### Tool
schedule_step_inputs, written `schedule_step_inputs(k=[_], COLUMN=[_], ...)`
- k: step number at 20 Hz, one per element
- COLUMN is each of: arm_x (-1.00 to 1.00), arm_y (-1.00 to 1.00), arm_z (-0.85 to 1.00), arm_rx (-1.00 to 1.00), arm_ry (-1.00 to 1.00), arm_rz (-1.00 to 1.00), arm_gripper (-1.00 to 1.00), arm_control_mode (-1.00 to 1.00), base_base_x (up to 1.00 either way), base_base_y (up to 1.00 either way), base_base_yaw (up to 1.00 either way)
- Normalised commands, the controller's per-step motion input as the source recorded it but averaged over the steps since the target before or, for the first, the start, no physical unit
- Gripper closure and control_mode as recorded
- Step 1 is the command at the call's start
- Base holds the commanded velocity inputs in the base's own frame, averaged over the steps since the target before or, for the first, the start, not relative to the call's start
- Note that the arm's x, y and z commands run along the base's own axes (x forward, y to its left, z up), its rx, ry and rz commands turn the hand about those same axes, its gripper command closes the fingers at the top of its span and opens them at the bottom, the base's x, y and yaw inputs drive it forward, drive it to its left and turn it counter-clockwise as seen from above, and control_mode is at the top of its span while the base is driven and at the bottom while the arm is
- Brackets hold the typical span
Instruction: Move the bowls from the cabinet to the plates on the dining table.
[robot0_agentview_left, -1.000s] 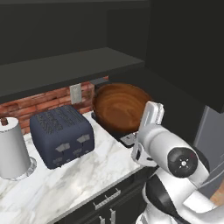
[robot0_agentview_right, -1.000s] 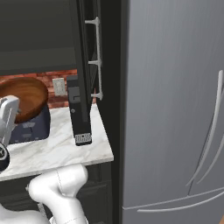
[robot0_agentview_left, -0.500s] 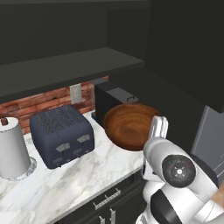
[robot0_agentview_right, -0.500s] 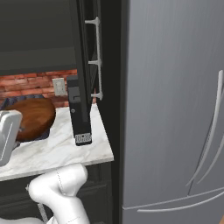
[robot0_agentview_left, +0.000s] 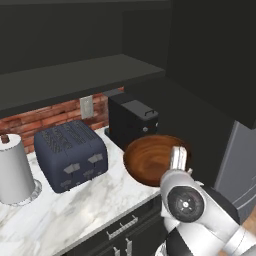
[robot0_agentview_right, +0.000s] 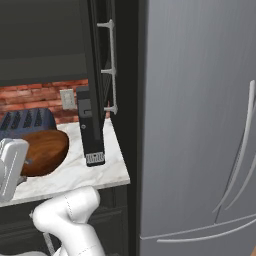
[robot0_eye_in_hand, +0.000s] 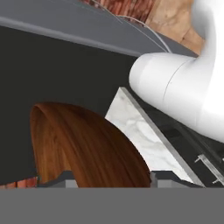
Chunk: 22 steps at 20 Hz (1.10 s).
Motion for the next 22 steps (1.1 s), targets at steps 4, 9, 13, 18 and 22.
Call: schedule_step_inputs(k=[4,9,13,18,22], arm_x=[0.0,0.0,0.0,0.0,0.0], arm_y=[-0.09,-0.02,0.0,0.0,0.0], arm_z=[-0.6,-0.59,-0.43,0.0,0.0], arm_rx=[-0.02,-0.03,0.0,0.0,0.0], arm_ry=[-0.03,-0.02,-0.01,0.0,0.0], arm_rz=[0.0,0.0,0.0,0.0,0.0], arm_gripper=[1.0,1.0,1.0,1.0,1.0], arm_control_mode=[-1.0,-1.0,1.0,1.0,1.0], base_base_x=[0.0,0.0,0.0,-0.12,-0.23], base_base_y=[0.0,0.0,0.0,0.0,0.0], base_base_yaw=[0.0,0.0,0.0,0.0,0.0])
